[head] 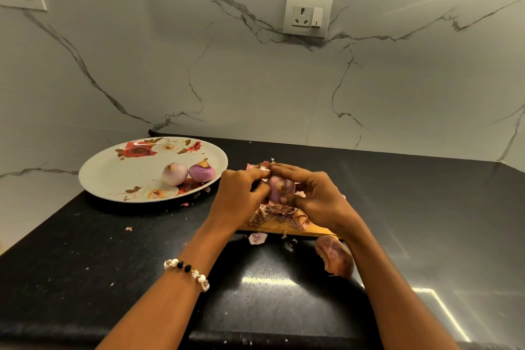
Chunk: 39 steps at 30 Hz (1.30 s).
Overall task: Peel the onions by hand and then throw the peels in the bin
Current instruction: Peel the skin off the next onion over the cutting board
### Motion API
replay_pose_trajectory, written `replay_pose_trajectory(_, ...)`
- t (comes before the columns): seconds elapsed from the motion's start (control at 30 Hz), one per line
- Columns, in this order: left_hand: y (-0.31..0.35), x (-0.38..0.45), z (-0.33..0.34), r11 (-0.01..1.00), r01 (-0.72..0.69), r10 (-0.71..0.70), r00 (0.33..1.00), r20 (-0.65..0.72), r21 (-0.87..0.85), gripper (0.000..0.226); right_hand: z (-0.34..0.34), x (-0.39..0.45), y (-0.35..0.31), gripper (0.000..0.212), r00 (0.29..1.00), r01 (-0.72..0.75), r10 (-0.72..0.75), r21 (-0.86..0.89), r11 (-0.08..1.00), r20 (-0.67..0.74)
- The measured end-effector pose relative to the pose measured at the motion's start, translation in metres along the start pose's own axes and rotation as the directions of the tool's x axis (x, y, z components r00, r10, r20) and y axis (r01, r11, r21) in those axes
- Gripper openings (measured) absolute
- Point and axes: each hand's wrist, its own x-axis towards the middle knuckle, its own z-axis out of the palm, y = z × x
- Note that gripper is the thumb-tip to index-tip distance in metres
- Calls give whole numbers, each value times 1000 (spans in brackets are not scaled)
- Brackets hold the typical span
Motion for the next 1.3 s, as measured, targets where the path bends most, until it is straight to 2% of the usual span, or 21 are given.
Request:
replay_pose_trajectory(0.13,-2,2,4,992,72,-79,995,-66,-102,24,-2,1,1,61,999,4,-2,32,999,-52)
replay_pose_trajectory(0.27,-1,2,2,975,117,-122,992,-16,-191,32,-2,1,-2,59,997,7,-3,45,999,-82)
replay_pose_trajectory(0.47,3,0,1,976,117,-110,993,45,-184,36,-1,0,-2,60,998,1,0,17,1000,-67)
replay_pose_trajectory(0.63,-4,3,1,986,117,-123,992,-42,-122,28,0,-1,-5,59,998,-3,8,72,997,-59)
replay_pose_trajectory(0.77,-4,3,2,968,154,-170,983,-71,-196,24,-1,-2,-7,59,996,-7,16,98,995,-93)
replay_pose_trajectory(1.0,2,2,-1,946,206,-187,978,95,-249,38,0,-1,-5,65,996,2,2,38,999,-94)
replay_pose_trajectory(1.3,5,0,-4,961,186,-167,980,107,-204,33,0,-1,-1,69,999,-22,21,-43,999,-43)
